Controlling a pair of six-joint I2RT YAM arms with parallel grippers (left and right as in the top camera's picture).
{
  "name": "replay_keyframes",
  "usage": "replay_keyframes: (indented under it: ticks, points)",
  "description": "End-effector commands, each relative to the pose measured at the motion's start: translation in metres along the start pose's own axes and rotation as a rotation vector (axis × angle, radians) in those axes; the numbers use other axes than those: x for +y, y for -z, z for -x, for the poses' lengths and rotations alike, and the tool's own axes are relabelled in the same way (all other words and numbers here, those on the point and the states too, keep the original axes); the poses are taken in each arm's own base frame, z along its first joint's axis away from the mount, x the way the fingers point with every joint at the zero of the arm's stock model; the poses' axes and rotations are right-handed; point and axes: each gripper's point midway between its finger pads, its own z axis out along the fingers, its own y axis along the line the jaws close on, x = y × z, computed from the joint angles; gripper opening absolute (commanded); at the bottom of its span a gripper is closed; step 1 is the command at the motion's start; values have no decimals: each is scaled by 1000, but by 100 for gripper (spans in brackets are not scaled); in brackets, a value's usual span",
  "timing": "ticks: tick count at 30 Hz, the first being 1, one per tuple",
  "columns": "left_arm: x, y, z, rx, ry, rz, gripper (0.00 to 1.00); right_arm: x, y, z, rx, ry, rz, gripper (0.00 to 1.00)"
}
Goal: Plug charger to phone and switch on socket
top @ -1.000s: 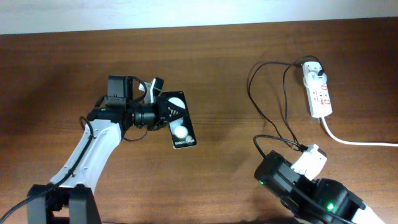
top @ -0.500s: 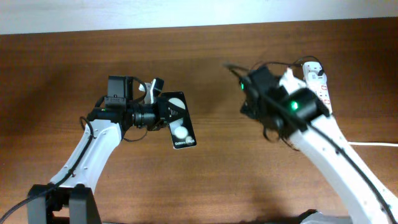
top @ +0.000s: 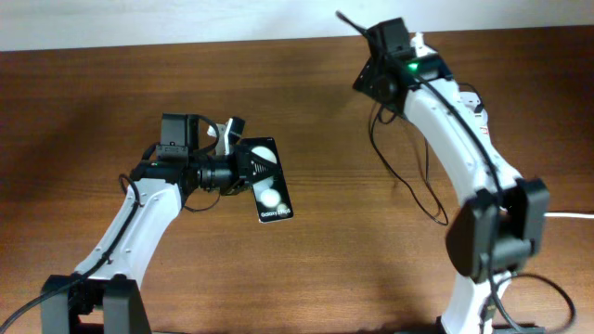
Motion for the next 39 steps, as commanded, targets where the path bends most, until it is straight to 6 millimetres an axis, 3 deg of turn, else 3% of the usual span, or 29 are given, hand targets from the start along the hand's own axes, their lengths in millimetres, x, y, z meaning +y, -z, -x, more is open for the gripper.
replay_keyframes:
  ticks: [1,7,12,15,18,22,27,33,39]
  points:
    - [-9,3,-2,8,-35,-33,0,-1,-47,-10,50,20,-28,100]
    - [-9,3,-3,12,-27,-32,0,-6,-109,-21,66,6,-58,100]
    - [-7,2,-2,5,-27,-20,0,-10,-140,-39,103,16,-80,96]
    - [-6,2,-2,2,-27,-15,0,-13,-151,-49,127,21,-88,86]
    - [-6,2,-2,2,-27,-15,0,-13,-153,-51,131,22,-91,60]
    - [-5,2,-1,-1,-27,-8,0,-2,-152,-63,199,26,-27,27]
    - [-2,2,0,-10,-28,6,0,14,-143,-80,293,164,74,7]
    - [0,3,2,-19,-29,21,0,12,-116,-110,378,298,32,4]
    - [0,3,3,-23,-34,19,0,-14,-58,-191,631,514,-132,4]
